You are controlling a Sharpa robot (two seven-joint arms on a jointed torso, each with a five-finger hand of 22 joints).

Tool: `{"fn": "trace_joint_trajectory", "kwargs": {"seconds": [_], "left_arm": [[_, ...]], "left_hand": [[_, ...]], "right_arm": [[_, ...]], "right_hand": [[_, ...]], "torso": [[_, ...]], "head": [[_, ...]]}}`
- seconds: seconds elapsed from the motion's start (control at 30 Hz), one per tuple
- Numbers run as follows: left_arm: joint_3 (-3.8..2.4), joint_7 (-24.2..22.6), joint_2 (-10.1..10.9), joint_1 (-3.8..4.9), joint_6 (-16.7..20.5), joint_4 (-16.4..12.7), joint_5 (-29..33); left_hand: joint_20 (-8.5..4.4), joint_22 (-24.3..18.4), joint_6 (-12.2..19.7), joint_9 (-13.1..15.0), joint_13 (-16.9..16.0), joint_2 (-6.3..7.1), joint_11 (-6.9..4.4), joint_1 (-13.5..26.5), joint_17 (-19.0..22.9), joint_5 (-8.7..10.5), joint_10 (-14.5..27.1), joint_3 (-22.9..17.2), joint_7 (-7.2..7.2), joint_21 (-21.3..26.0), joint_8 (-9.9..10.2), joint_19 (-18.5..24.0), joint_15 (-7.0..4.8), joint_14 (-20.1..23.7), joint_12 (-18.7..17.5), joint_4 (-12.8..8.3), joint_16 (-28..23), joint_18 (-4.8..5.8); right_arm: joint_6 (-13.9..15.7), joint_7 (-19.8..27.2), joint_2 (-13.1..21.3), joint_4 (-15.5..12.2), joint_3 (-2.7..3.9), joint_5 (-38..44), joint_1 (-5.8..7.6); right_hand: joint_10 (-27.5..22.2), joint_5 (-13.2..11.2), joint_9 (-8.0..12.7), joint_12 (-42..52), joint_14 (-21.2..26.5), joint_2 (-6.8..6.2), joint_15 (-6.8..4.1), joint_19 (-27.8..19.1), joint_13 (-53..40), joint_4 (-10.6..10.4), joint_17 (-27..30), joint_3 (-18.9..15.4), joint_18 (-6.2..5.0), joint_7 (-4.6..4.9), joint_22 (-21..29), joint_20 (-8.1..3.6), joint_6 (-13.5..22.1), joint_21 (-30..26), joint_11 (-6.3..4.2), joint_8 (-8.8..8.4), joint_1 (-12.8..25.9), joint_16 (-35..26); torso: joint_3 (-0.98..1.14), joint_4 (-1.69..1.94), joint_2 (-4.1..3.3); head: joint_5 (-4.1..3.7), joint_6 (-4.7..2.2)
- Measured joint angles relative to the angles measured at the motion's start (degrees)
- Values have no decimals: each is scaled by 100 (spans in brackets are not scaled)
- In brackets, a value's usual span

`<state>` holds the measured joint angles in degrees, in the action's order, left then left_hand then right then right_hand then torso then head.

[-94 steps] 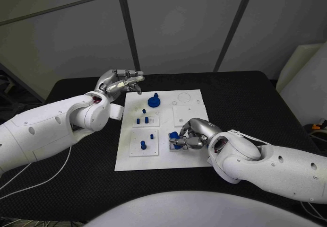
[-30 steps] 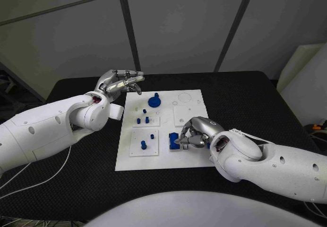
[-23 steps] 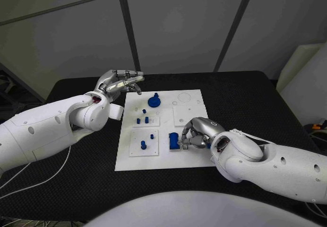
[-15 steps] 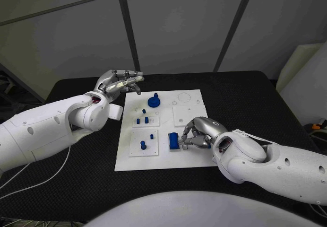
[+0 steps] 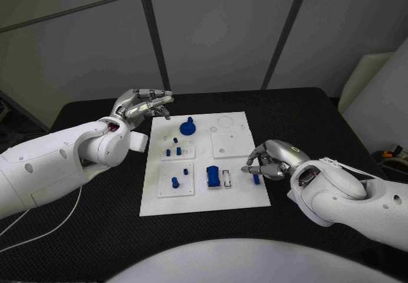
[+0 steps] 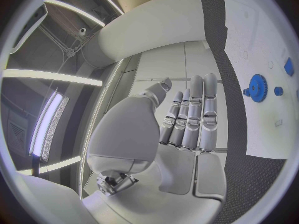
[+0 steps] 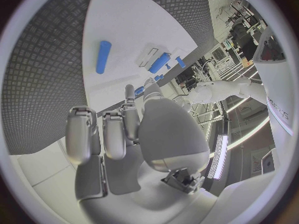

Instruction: Assemble the parts on the task board

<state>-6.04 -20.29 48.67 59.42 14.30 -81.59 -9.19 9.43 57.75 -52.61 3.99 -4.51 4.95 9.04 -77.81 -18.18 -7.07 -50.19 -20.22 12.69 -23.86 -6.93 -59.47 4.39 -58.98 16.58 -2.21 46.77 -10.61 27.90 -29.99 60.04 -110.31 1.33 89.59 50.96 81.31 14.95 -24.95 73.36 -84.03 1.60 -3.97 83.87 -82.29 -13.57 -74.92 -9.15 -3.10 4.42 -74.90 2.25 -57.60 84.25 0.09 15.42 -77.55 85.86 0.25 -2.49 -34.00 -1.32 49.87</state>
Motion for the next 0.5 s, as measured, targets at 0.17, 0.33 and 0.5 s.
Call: {"fn": "trace_joint_trajectory", "kwargs": {"seconds": [0.17,0.33,0.5], "left_arm": [[1,0,-3,0,0,-13,0],[1,0,-5,-12,0,-16,0],[1,0,2,-15,-1,-24,0]], "left_hand": [[0,0,0,0,0,0,0,0,0,0,0,0,0,23,-23,0,0,0,0,0,0,0],[0,1,0,0,0,0,0,0,-1,0,0,0,0,23,-22,0,0,0,0,0,0,0],[0,-3,0,0,0,0,0,0,-1,0,0,0,0,23,-22,0,0,0,0,0,0,0]], "right_arm": [[-114,-78,191,62,5,66,-2],[-258,-187,187,164,6,209,-6],[-420,-280,124,236,2,345,-13]], "right_hand": [[-24,0,93,-103,10,-77,10,19,241,-99,0,-36,0,56,0,21,-56,-41,24,-83,76,-36],[-24,133,134,-134,10,-139,10,19,440,-157,0,-62,-1,38,-5,20,-143,-41,24,-117,60,-67],[-25,133,135,-155,10,-168,10,19,558,-201,1,-107,-1,36,-4,20,-181,-63,24,-117,89,-67]], "torso": [[-5,-8,9],[-1,-13,9],[-3,-8,9]], "head": [[-91,-4],[-130,-5],[-166,-15]]}}
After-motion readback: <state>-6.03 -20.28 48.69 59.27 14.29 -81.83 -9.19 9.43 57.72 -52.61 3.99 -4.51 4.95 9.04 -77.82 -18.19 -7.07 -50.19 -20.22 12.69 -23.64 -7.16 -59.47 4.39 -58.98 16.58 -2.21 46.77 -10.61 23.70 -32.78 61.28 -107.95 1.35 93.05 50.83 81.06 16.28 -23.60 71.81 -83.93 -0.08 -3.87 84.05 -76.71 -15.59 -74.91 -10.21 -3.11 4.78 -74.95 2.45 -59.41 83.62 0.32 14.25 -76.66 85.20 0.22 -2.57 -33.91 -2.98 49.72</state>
